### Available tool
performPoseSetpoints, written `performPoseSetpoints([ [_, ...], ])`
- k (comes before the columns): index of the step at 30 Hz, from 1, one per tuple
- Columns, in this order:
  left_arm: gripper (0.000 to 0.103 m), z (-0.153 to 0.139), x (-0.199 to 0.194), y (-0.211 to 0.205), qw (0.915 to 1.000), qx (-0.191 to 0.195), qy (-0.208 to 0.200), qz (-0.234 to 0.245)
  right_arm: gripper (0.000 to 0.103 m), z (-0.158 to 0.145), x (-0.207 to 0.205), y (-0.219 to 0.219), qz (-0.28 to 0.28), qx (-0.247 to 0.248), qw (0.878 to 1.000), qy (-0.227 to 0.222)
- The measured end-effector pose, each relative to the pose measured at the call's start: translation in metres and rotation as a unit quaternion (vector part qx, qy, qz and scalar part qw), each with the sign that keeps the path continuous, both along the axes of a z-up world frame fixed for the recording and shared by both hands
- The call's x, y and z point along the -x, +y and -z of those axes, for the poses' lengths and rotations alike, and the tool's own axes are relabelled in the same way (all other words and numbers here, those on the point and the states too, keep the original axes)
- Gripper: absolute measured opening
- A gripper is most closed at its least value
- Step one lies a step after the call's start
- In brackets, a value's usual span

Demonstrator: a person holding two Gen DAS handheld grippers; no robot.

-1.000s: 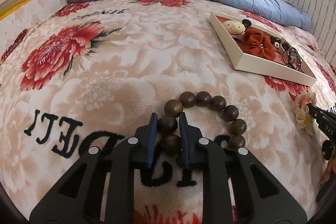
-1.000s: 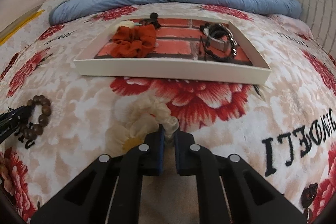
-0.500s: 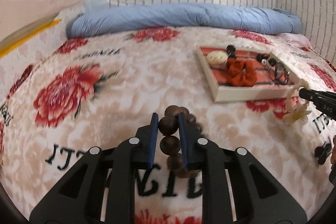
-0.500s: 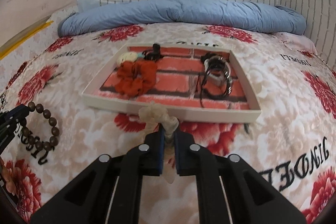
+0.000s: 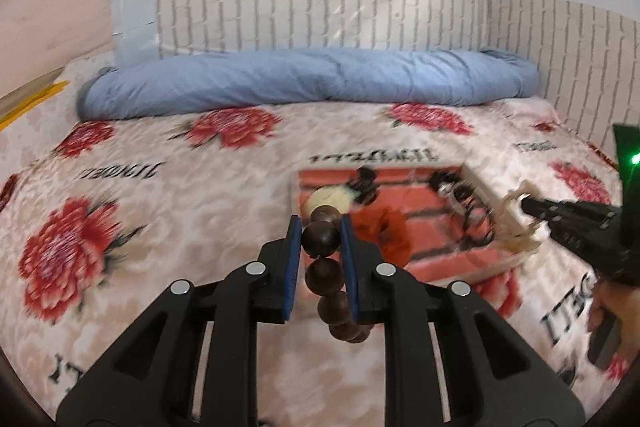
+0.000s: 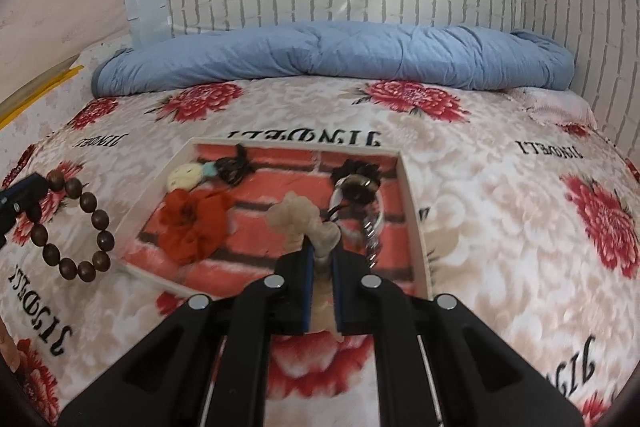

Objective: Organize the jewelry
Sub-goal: 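Carry the bead bracelet and flower scrunchie with both tools into the tray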

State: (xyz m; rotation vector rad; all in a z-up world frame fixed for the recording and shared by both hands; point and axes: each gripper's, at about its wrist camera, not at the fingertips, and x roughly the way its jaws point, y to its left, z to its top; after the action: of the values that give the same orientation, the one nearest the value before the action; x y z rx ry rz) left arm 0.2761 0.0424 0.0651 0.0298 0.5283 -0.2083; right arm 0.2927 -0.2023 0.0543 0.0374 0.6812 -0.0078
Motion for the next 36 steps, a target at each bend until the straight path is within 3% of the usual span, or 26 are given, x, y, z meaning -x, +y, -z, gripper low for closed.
performPoseSetpoints([
  [6,0.018,-0.003,-0.028,-0.053,0.9992,0.003,-0.003,0.039,0.008,0.006,-0.025,-0.02,0.007,0.0,1.0,0.001],
  [12,0.018,0.017,-0.057,-0.081,0.9982,0.007,0.014,0.058,0.008,0.025,-0.048,-0.033,0.009,-0.006,1.0,0.017],
  [25,0.018,0.082,-0.101,-0.069,0.9983,-0.007,0.058,0.007,0.008,0.068,-0.078,-0.042,0.027,-0.001,0.999,0.043],
  [36,0.02,0.099,-0.117,-0.064,0.9976,-0.009,0.069,-0.004,0.011,0.073,-0.087,-0.045,0.03,-0.001,0.999,0.04],
])
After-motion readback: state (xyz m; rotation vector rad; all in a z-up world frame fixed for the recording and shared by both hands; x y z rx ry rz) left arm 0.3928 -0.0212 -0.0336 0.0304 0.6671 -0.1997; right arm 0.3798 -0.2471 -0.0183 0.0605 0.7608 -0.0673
